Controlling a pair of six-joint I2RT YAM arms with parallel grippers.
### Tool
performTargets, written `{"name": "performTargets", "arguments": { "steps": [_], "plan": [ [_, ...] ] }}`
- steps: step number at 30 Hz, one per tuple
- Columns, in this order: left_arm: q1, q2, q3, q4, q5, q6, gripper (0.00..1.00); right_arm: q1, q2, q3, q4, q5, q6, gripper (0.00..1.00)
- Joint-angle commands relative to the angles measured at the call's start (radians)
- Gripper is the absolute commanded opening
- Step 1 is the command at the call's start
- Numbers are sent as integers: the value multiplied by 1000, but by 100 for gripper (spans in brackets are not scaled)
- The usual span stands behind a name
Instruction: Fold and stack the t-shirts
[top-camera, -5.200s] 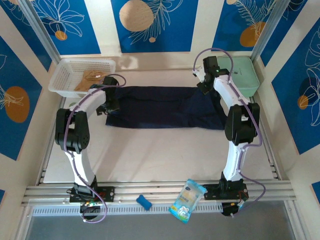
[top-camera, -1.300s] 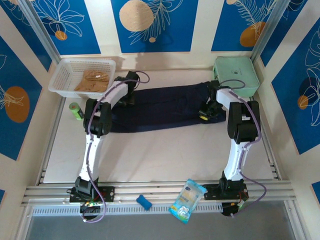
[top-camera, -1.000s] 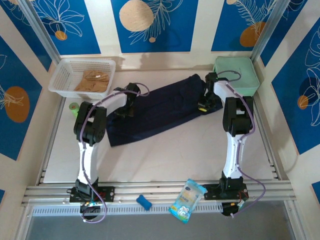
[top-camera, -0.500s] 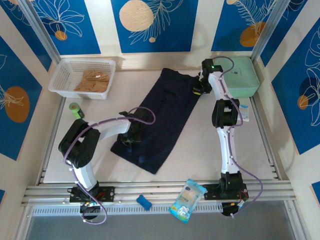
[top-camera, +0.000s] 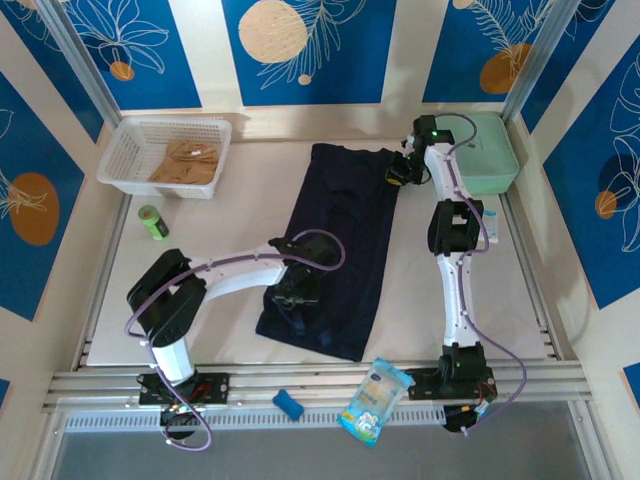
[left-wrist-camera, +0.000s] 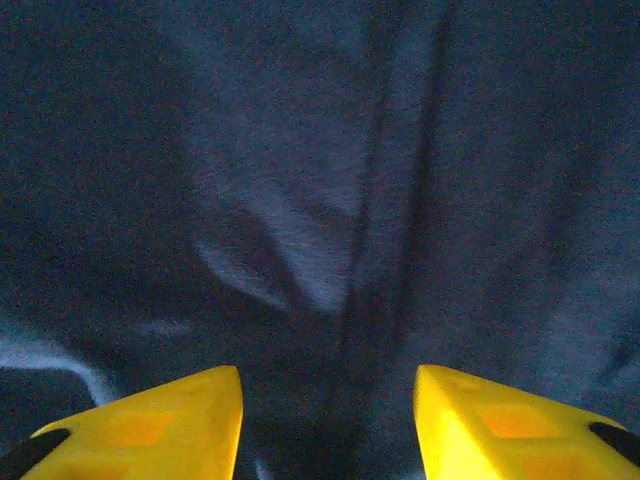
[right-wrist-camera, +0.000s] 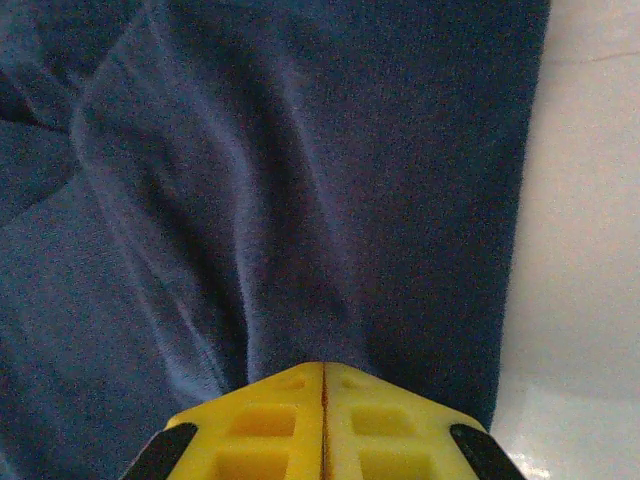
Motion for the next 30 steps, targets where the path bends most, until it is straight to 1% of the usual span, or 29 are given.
{"name": "performTargets", "arguments": {
  "steps": [1,3,6,10,13,16,20,22,25,30],
  "plan": [
    [3,-79,90,-146,-62,19,54,-5,-168,-48,-20,-42,-3,6],
    [11,-105,114,-185,-105,37,56,-1,-261,-161,-17,-23,-6,4],
    [52,-122,103,-191,-133,69,58,14,-431,-420,45,15,14,0],
    [140,-102,38,-105,-98,125,55,46,-630,-749,161,55,116,0],
    [184,-60,8,-39,-80,170,52,76,-741,-943,219,63,226,0],
    [199,-8,-8,2,-73,211,51,110,-812,-1087,253,64,307,0],
    [204,50,-61,87,-34,230,50,160,-839,-1200,267,129,351,0],
    [204,79,-86,124,-2,229,48,171,-824,-1235,299,128,367,0],
    [201,94,-127,163,30,223,48,181,-780,-1228,315,131,379,0],
    [187,62,-208,213,55,174,48,193,-680,-1141,299,162,375,0]
  ]
}}
